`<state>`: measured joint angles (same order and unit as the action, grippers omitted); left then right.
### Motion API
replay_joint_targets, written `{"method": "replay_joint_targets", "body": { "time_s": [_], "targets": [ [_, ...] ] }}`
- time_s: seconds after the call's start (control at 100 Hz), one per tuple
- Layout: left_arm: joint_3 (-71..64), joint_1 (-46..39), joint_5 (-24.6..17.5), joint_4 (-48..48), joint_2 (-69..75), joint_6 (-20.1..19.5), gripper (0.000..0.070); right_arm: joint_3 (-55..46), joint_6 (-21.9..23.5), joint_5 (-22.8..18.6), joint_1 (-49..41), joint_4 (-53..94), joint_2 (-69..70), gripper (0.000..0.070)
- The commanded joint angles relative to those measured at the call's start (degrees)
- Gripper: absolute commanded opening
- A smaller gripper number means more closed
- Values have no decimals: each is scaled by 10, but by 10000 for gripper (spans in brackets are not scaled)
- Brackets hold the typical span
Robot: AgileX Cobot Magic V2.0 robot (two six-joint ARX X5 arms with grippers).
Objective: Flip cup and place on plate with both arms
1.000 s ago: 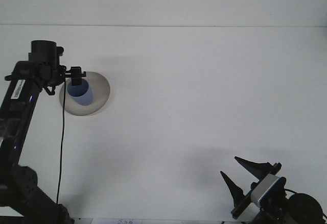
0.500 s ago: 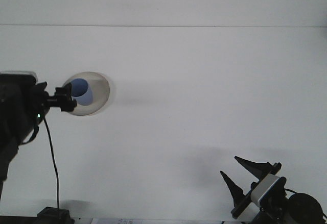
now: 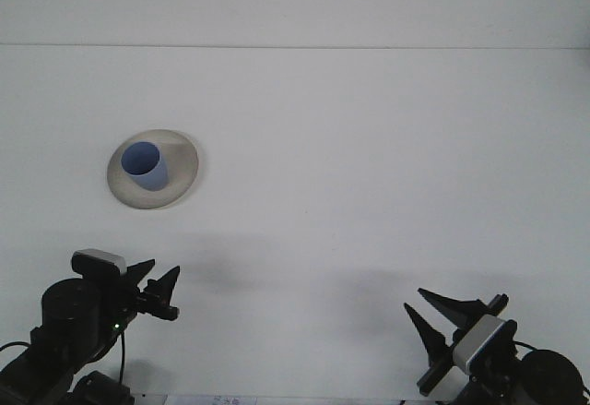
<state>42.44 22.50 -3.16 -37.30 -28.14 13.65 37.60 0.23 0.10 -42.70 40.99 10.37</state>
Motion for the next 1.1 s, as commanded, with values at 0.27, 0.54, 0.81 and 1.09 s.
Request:
{"method": "replay_joint_targets", "body": {
  "time_s": [0.27,0.54,0.81,1.09],
  "targets": [
    [7,2,2,32,22,8,16,2,2,0,-5,-18,2,7],
    [7,2,2,87,43,8,16,2,2,-1,-5,-18,2,7],
    [6,0,2,129,56,8,16,2,2,-1,-5,-18,2,7],
    [-146,-84,38,283,151,-133,16,2,2,-1,-5,-18,2,7]
  ]
}}
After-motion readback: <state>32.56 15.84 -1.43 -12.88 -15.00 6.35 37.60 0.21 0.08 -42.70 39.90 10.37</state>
